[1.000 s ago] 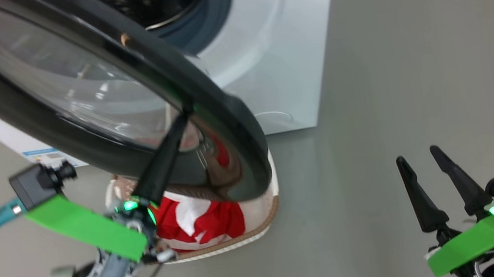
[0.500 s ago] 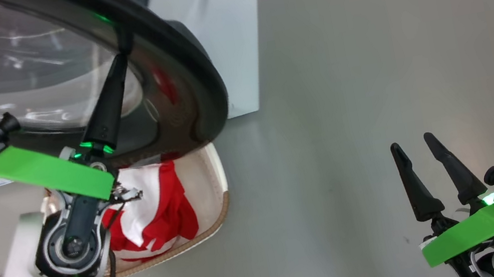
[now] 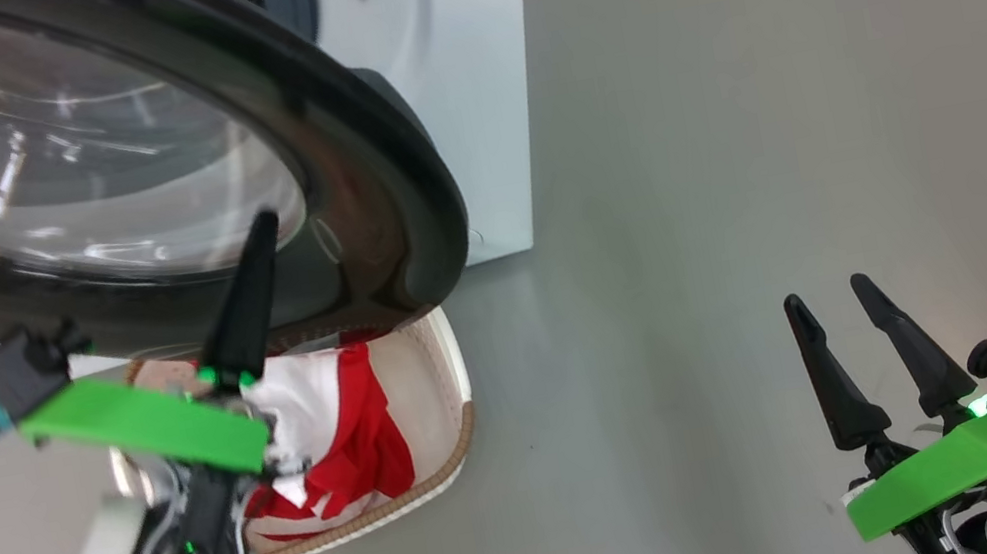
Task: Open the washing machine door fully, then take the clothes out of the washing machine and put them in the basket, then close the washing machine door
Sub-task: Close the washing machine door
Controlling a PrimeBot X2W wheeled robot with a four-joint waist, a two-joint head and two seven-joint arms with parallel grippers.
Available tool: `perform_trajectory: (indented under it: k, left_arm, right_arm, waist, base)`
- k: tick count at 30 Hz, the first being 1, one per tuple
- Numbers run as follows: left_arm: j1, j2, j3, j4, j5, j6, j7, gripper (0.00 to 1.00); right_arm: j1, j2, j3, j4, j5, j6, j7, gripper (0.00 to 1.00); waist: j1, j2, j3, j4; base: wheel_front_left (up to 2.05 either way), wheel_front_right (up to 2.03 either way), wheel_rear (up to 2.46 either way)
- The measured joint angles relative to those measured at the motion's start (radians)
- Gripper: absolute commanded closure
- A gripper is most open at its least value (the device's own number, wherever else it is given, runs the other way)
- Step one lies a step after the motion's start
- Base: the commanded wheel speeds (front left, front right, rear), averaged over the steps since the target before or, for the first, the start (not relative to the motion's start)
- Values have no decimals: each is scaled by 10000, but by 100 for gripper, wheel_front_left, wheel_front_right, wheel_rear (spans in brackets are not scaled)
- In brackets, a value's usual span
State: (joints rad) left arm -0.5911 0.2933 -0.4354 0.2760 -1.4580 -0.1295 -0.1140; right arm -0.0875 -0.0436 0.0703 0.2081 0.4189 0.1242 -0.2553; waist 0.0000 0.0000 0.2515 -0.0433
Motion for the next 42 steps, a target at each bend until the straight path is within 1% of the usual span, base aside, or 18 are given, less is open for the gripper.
perform_trajectory:
  k: [9,13,14,18,19,20,21,23,24,26,27,28,29,31,32,36,39,42]
  left_arm:
    - [1106,458,-840,169,71,0,-938,100]
    - [1797,686,-953,217,119,-2,-1258,100]
    - [1979,729,-955,240,138,-2,-1271,98]
    - [2700,809,-930,407,314,-2,-1354,75]
    - [2881,813,-851,462,412,-2,-1354,66]
    - [3058,815,-721,531,625,-2,-1356,61]
    - [3238,813,-539,581,828,-2,-1354,57]
    - [3568,759,-155,631,1095,-2,-1356,53]
    - [3748,719,21,635,1333,-2,-1356,53]
    - [4104,631,366,637,1691,-2,-1356,40]
    - [4267,606,483,646,1929,-2,-1356,28]
    - [4403,600,539,656,2165,-2,-1356,20]
    - [4537,579,625,660,2341,-2,-1356,10]
    - [4746,462,894,663,2573,-2,-1356,2]
    - [4827,399,1035,660,2702,-2,-1356,0]
    - [5158,288,1626,621,3354,-2,-1356,0]
    - [5452,238,2019,610,4230,-4,-1356,0]
    - [5739,29,2408,566,5106,-4,-1356,0]
  right_arm:
    - [418,2,-196,63,-169,0,0,0]
    - [475,4,-232,104,-219,0,0,0]
    - [483,4,-236,107,-228,0,0,0]
    - [720,8,-274,138,-228,0,0,0]
    - [780,6,-286,144,-228,0,0,0]
    - [829,8,-295,151,-230,0,0,0]
    - [853,8,-299,157,-230,0,0,0]
    - [890,10,-316,157,-232,0,0,0]
    - [922,12,-328,155,-249,0,0,0]
    - [1058,12,-376,151,-267,0,0,0]
    - [1136,13,-414,157,-313,0,0,0]
    - [1205,13,-454,155,-357,0,0,0]
    - [1276,13,-499,153,-399,0,0,0]
    - [1313,13,-552,153,-426,0,0,0]
    - [1315,15,-564,150,-426,0,0,0]
    - [1517,19,-600,138,-426,0,0,0]
    - [1674,23,-642,138,-426,0,0,0]
    - [1713,36,-709,134,-428,0,0,0]
  waist:
    - [0,0,-539,374]
    - [0,0,-769,559]
    - [0,0,-827,595]
    - [0,0,-1044,730]
    - [0,0,-1091,758]
    - [0,0,-1134,785]
    - [0,0,-1178,808]
    - [0,0,-1269,842]
    - [0,0,-1318,854]
    - [0,0,-1399,870]
    - [0,0,-1438,876]
    - [0,0,-1472,881]
    - [0,0,-1502,883]
    - [0,0,-1541,884]
    - [0,0,-1562,882]
    - [0,0,-1658,842]
    - [0,0,-1740,795]
    - [0,0,-1817,738]
  base:
    - [0,0,0]
    - [0,0,0]
    - [0,0,0]
    - [0,0,0]
    - [0,0,0]
    - [0,0,0]
    - [0,0,0]
    - [0,0,0]
    - [0,0,0]
    - [0,0,0]
    - [0,0,0]
    - [0,0,0]
    - [0,0,0]
    - [0,0,0]
    - [0,0,0]
    - [0,0,0]
    - [0,0,0]
    - [0,0,0]
